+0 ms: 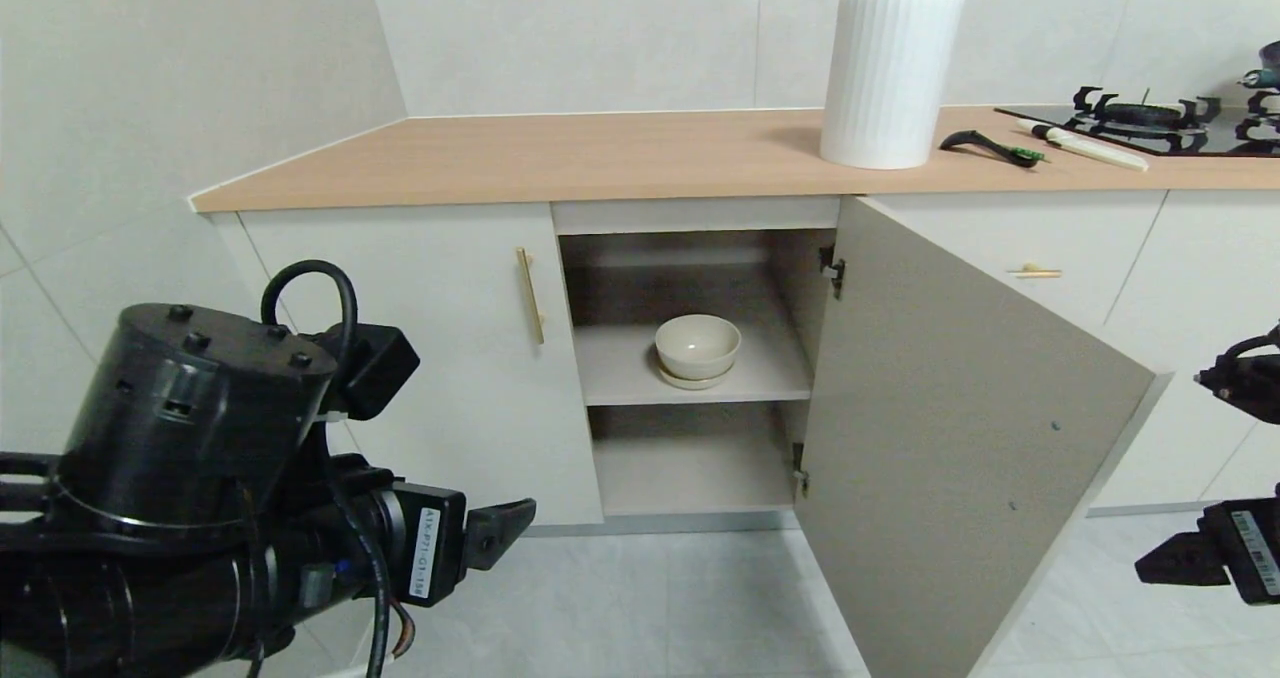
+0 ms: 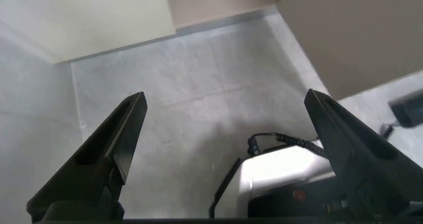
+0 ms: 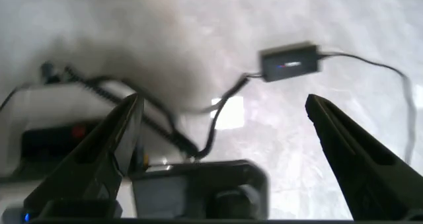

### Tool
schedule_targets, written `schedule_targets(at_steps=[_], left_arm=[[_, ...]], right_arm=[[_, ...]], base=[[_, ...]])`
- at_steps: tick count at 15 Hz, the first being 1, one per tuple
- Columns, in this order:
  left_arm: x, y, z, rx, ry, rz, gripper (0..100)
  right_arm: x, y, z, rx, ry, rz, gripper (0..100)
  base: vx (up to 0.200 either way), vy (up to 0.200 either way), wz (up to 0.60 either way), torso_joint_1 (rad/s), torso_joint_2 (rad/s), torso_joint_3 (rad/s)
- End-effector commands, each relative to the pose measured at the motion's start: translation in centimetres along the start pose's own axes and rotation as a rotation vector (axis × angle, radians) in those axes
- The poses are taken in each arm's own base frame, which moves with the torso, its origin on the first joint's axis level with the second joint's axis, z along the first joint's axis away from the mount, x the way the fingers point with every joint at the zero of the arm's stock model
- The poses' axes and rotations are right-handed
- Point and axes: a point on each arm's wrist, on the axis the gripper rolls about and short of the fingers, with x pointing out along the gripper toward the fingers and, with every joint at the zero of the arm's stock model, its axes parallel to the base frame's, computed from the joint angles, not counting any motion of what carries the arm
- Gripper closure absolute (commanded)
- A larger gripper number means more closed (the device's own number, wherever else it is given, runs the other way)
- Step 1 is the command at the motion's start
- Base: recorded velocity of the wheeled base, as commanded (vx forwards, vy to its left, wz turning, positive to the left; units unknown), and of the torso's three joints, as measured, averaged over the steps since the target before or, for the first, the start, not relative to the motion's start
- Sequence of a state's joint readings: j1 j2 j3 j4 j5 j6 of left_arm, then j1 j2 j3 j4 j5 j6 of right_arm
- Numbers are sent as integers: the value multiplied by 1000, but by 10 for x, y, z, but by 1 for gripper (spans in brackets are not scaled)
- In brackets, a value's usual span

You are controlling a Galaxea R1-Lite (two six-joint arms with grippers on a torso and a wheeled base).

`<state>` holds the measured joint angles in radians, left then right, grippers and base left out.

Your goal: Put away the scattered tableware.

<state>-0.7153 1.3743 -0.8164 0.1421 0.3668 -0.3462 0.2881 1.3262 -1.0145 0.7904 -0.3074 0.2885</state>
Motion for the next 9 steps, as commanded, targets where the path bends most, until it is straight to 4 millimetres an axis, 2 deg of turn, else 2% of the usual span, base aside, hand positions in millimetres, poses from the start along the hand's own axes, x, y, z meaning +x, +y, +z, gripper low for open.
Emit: schedule_targets(at_steps=[1,5,6,8,9], left_arm=[[1,0,0,0,1,1,0],[1,0,1,-5,-1,4,0],[2,1,1,-9,-1,6,0],[2,1,2,-10,-2,7,0],[2,1,2,-10,-2,7,0]], right_arm=[[7,-24,15,87,-1,-85,0],[46,-36,43,196,-25,-138,0],[60,-38,52,224,-46,-143,0],[80,-35,57,241,-96,-132,0],[80,-35,57,241,-96,-132,0]], base=[[0,0,0,0,0,0],[0,0,0,0,0,0],[0,0,0,0,0,0],[0,0,0,0,0,0],[0,0,0,0,0,0]])
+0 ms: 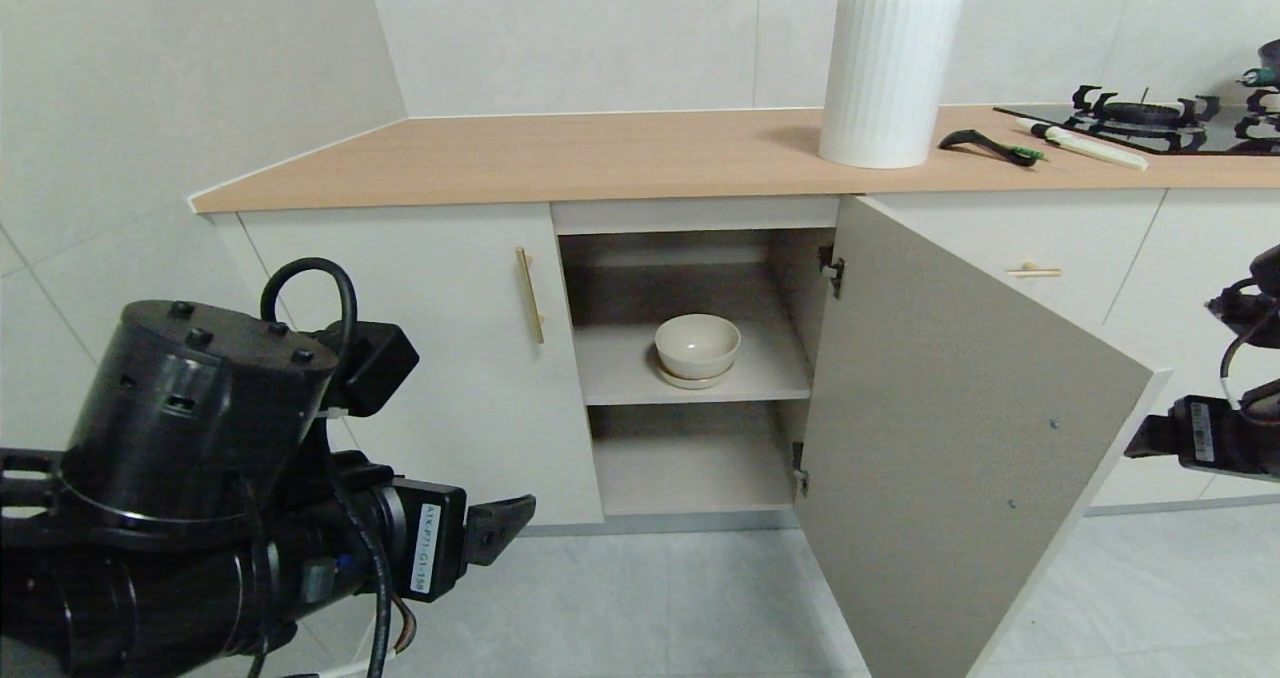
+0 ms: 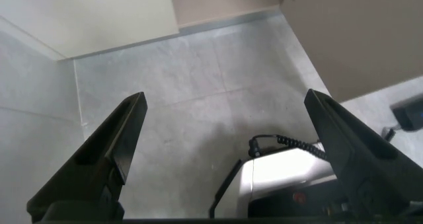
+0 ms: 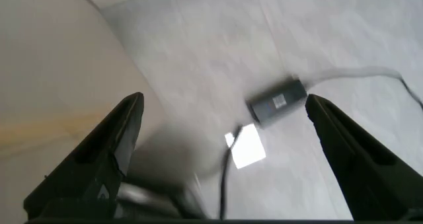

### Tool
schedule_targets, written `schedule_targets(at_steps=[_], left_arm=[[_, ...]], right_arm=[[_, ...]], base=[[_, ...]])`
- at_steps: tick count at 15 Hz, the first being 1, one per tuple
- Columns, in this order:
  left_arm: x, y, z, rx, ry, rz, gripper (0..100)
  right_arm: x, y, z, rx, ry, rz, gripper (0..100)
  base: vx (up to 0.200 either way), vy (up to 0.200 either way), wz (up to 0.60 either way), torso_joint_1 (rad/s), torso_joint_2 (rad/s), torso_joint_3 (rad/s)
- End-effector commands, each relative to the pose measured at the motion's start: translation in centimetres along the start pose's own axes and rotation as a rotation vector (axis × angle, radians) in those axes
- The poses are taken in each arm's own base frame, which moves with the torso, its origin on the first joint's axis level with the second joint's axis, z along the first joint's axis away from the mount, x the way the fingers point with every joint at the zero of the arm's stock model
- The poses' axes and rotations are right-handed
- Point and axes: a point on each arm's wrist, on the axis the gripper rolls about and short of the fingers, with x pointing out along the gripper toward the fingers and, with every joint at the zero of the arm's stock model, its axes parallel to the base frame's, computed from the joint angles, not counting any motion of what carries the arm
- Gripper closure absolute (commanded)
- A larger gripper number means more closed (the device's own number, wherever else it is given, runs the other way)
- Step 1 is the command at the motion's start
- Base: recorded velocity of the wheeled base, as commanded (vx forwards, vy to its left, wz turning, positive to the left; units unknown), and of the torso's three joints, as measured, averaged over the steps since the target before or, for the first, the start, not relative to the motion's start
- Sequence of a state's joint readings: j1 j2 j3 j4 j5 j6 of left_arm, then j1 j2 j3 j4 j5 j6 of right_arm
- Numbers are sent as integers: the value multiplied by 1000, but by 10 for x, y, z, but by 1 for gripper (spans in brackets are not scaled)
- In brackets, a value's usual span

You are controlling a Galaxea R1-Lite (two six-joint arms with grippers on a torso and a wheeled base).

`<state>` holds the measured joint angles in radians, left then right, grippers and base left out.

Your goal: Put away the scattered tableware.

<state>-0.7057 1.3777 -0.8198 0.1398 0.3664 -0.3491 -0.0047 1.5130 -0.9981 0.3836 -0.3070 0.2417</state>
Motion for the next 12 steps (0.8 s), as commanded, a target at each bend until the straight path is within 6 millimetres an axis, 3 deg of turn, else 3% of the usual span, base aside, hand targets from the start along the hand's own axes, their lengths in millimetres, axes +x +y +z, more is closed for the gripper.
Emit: schedule_targets(at_steps=[1,8,12], left_arm=[[0,0,0,-1,-1,0,0],[-1,2,3,-12,-13,6,0],[-3,3,4,-16,-21,4,0]], right_arm=[[27,7,-6,0,10,-2,0],[30,29,-18,-7,-38,138,0],[16,56,-32,-47,-64,238,0]], base=[[0,0,0,0,0,0],[0,0,0,0,0,0],[0,0,0,0,0,0]])
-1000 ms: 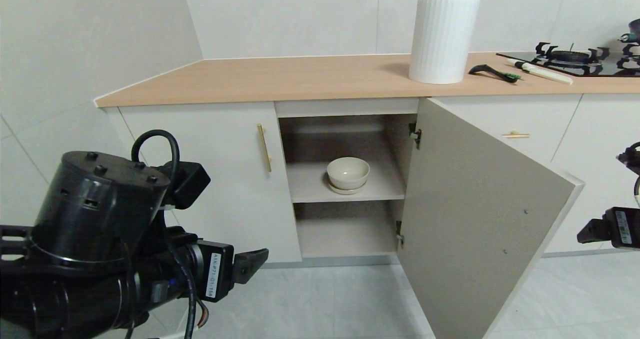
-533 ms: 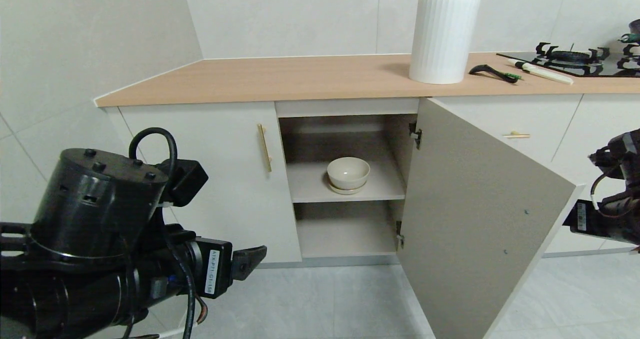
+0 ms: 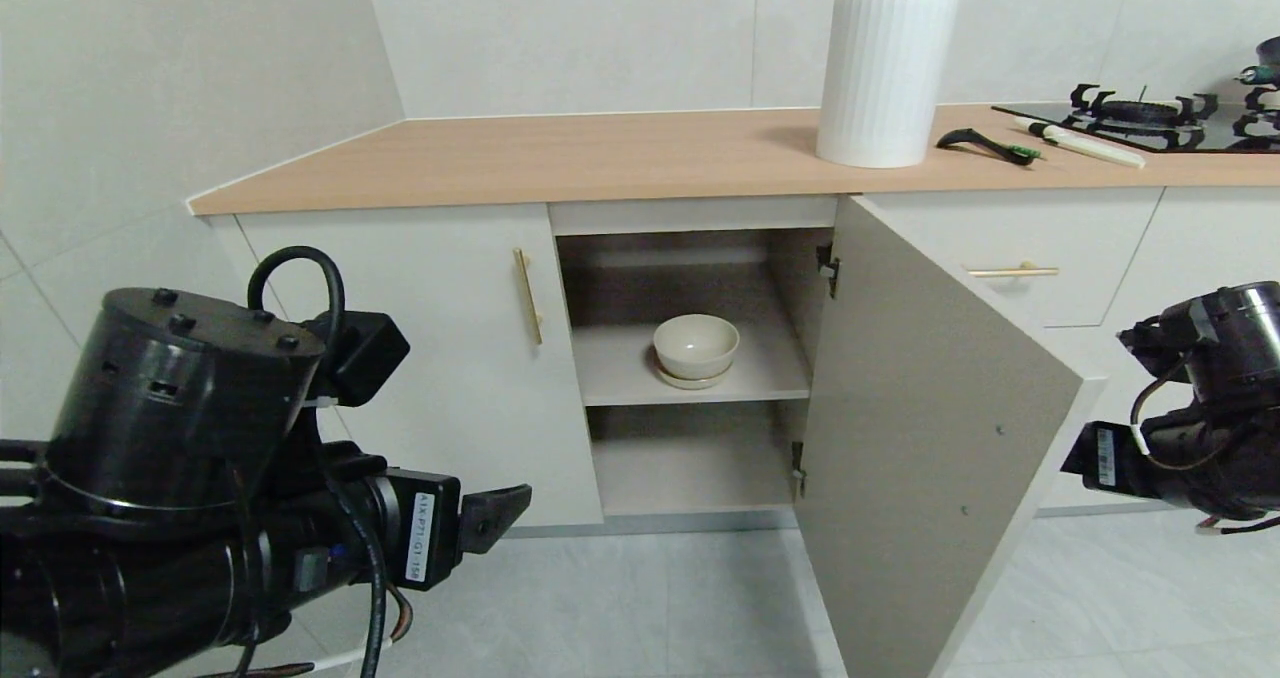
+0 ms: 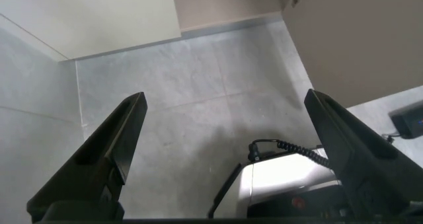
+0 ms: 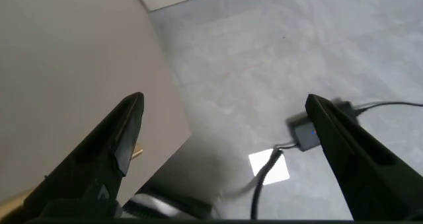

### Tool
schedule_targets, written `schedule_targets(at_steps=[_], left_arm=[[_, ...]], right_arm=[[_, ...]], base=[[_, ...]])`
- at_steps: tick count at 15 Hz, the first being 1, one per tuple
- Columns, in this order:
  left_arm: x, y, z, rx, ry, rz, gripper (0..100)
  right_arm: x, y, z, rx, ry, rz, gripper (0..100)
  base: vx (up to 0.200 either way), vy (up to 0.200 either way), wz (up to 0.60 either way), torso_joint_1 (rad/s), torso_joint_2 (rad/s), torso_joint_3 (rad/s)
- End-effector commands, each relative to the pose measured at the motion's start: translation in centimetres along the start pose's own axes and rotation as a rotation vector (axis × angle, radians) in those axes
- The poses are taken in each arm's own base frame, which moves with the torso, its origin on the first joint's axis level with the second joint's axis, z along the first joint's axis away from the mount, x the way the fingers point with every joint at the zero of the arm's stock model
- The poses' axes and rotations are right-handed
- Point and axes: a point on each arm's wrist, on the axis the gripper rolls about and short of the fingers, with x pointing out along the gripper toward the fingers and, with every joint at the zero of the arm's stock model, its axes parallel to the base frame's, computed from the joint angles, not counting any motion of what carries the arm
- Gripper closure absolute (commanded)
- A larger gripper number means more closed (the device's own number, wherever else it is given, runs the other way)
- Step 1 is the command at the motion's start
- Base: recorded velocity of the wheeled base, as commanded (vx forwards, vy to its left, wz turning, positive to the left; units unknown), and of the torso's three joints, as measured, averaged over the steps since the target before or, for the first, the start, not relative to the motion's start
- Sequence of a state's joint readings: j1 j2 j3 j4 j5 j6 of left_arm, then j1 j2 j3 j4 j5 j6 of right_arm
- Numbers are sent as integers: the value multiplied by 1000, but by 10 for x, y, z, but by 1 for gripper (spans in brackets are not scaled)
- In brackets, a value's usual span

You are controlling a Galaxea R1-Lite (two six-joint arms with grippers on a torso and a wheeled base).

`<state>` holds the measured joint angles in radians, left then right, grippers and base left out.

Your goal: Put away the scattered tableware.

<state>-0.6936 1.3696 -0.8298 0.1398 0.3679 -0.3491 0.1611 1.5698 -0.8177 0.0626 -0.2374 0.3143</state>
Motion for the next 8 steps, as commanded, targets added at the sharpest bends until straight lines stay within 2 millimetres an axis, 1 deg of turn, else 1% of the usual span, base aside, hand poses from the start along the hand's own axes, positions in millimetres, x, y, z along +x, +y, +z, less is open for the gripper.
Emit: schedule_targets(at_steps=[1,4,7,8], left_arm=[[-2,1,1,-4,-6,-3,0],[-2,1,1,-4,-8,-4,0],[-3,1,1,-5,-10,-5,0],[-5,1,2,-7,-16,-7,0]], right_arm=[[-8,22,-6,-35,-5,72,0],[-20,58,-8,-109,-45,193,0],[-19,89,-1,-131,-72,283,0],[-15,103,2,-147,-71,313,0]], base=[[0,0,0,0,0,0],[0,0,0,0,0,0],[0,0,0,0,0,0],[0,0,0,0,0,0]])
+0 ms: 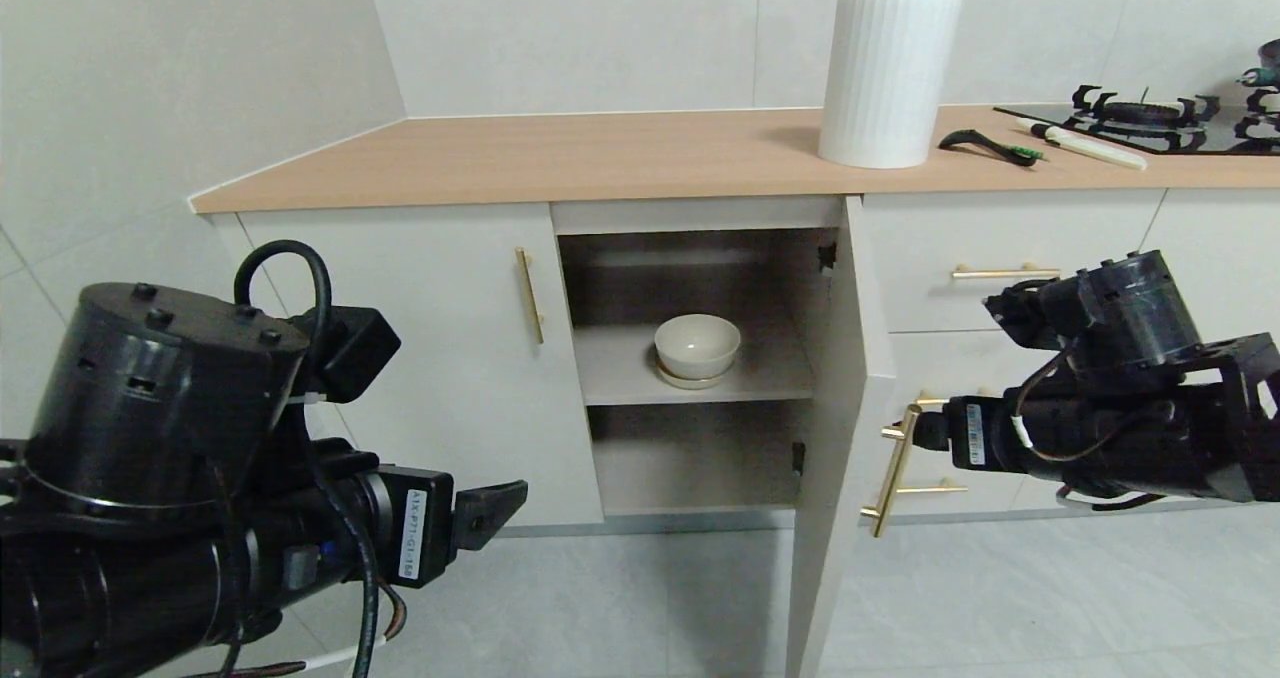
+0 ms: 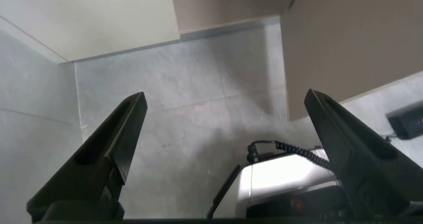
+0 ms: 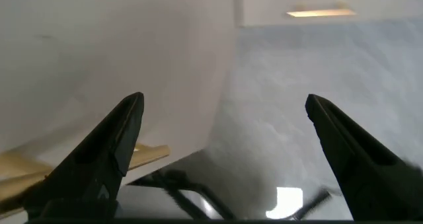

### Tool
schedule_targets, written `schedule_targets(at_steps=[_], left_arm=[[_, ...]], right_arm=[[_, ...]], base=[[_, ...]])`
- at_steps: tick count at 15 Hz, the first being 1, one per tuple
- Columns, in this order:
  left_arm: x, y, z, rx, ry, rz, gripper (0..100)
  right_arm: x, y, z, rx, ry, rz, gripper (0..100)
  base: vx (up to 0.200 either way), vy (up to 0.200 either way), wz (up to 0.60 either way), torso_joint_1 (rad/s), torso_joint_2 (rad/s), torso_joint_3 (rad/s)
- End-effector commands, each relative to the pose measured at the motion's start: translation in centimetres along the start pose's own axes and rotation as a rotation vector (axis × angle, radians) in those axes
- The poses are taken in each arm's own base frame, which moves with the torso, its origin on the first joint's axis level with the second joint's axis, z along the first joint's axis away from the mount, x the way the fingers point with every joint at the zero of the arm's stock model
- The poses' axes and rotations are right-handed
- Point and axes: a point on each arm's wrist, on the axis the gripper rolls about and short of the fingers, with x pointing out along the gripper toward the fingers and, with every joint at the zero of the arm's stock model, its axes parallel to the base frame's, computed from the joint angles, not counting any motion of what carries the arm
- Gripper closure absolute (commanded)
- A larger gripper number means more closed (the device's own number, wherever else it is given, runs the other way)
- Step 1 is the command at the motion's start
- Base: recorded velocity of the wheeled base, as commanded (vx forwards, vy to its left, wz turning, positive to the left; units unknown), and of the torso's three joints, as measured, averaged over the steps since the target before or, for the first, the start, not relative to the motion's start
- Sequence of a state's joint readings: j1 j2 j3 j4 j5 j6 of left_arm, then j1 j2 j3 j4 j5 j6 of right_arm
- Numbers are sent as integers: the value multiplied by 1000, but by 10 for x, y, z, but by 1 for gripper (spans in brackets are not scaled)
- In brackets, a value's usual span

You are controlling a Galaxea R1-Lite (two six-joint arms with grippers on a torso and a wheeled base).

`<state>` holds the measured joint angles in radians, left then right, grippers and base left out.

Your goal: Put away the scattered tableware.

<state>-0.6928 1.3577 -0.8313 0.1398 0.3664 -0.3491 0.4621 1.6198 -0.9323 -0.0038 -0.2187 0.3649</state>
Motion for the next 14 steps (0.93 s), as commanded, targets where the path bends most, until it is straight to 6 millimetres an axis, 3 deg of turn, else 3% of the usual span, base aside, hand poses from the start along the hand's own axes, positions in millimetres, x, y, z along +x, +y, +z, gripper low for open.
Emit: schedule_targets(at_steps=[1,7,10,14], left_arm=[[-2,0,0,-2,-7,-4,0],[-2,2,3,-10,-15,2,0],[-12,5,6,-16,-52,4,0],[-10,4,6,-8,-49,8,0]], right_arm=[[22,26,4,-37,20,44,0],[70,48,14,-23,37,52,0],[91,52,7,23,42,51,0],[120,56,-4,38,44,38,0]], base=[[0,0,0,0,0,0],[0,0,0,0,0,0],[0,0,0,0,0,0],[0,0,0,0,0,0]])
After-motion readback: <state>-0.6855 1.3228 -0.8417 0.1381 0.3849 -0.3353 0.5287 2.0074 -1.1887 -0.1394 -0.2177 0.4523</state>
